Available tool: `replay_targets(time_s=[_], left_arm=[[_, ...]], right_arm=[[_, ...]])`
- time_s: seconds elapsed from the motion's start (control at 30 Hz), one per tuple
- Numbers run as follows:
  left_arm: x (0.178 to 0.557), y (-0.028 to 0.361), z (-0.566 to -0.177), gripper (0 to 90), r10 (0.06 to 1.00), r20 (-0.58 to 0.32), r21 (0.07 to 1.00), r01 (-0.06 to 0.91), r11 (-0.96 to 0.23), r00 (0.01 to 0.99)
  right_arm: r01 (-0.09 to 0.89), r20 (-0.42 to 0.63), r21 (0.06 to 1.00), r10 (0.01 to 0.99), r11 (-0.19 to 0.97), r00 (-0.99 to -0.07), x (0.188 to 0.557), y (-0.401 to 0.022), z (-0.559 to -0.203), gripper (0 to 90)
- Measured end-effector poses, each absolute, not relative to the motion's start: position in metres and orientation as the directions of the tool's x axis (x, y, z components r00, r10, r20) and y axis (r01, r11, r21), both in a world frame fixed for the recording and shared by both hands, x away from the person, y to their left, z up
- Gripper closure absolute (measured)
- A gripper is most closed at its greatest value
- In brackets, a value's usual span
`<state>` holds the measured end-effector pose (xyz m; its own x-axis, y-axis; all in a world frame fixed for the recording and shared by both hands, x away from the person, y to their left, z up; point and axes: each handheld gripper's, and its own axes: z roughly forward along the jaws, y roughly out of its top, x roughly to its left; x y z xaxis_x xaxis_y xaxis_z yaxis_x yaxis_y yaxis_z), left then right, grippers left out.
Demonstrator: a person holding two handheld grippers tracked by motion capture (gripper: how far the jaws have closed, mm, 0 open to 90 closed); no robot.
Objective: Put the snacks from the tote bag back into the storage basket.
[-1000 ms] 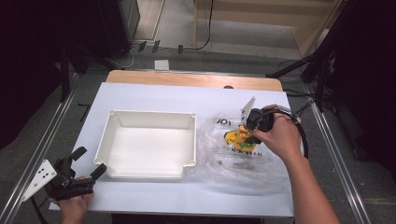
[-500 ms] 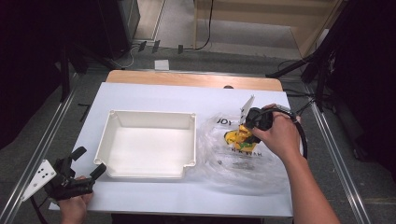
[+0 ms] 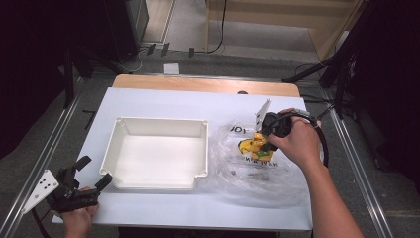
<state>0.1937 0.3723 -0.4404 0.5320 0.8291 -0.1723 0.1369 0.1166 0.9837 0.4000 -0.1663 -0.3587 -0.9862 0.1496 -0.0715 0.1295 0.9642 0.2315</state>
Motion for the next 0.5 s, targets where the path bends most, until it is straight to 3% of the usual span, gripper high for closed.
replay_targets(time_s=[0.5], left_arm=[[0.194, 0.373, -0.440, 0.0, 0.828, -0.171, 0.984, 0.136, 0.115, 0.535]], right_arm=[[0.110, -0.074, 0.244, 0.132, 0.963, -0.989, 0.398, -0.156, -0.342, 52.4]])
